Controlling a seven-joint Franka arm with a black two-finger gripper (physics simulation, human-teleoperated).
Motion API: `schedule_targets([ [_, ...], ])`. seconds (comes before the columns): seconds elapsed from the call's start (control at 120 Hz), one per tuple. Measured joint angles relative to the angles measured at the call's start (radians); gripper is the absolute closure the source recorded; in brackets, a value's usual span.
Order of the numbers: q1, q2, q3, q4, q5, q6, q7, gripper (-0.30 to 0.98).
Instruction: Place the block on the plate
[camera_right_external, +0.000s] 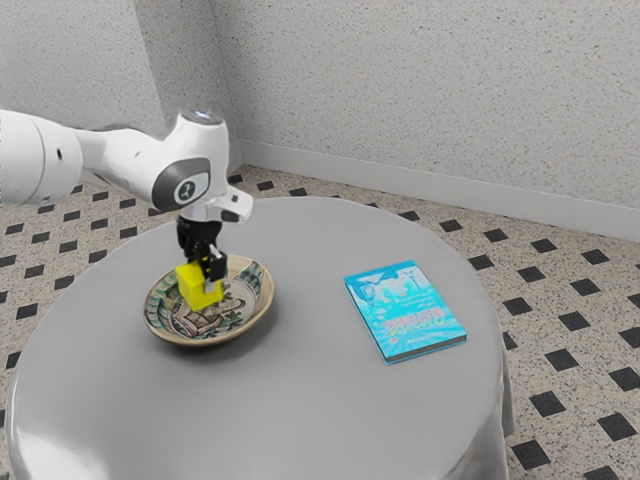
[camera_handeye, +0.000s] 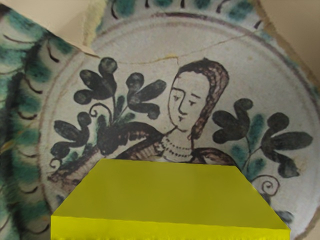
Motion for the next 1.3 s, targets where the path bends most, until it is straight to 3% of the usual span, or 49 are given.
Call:
schedule_targets([
  [0.55,0.095,0.088,-0.084,0.057,0.003,0.002,0.049,0.31],
  [0.867,0.095,0.080,-0.090,0.057,0.007,-0.001,0.082,0.09],
  [1.3,0.078,-0.017,-0.108,0.053,-0.004,-0.033,0.092,0.01],
])
